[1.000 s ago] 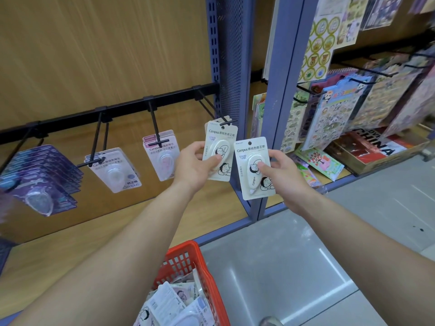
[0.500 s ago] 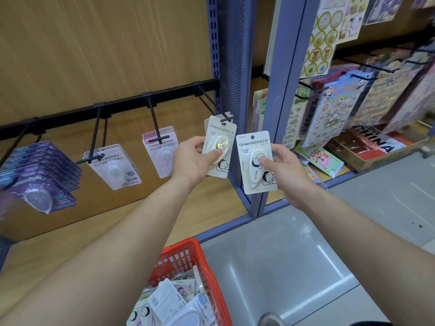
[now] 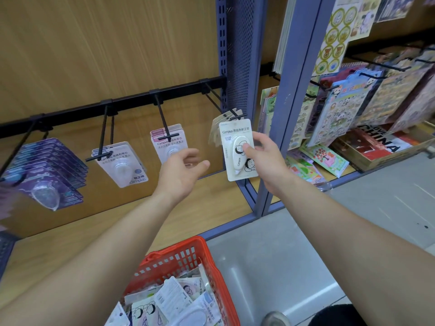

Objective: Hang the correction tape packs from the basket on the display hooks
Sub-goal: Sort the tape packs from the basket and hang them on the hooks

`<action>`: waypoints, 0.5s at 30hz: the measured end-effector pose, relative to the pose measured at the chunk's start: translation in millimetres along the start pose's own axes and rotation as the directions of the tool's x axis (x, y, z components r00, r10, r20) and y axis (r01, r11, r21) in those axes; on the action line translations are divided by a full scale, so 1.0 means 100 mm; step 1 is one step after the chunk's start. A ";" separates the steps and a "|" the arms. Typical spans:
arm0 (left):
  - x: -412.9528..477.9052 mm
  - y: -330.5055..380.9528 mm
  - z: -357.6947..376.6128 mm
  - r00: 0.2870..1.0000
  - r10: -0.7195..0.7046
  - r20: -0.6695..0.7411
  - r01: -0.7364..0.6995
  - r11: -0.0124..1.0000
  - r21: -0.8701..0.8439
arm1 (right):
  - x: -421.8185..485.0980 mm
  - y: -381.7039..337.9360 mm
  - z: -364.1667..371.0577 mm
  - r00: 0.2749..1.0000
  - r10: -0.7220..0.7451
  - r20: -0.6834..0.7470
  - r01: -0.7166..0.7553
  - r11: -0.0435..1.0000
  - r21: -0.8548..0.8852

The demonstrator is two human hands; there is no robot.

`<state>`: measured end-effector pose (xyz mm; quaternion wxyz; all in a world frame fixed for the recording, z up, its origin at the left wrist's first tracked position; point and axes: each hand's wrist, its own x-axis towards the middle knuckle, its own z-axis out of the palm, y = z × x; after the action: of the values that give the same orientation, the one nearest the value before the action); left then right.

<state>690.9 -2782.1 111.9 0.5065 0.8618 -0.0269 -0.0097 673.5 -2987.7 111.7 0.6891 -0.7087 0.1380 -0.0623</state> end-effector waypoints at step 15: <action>-0.11 -0.05 -0.31 0.996 0.079 0.050 -0.086 0.985 0.149 | 0.11 0.12 0.26 0.993 -0.076 -0.094 0.063 0.989 -0.133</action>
<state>681.8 -2751.4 122.4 0.4391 0.8953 -0.0745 -0.0056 689.6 -2966.2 97.9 0.6314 -0.7523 0.1508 -0.1124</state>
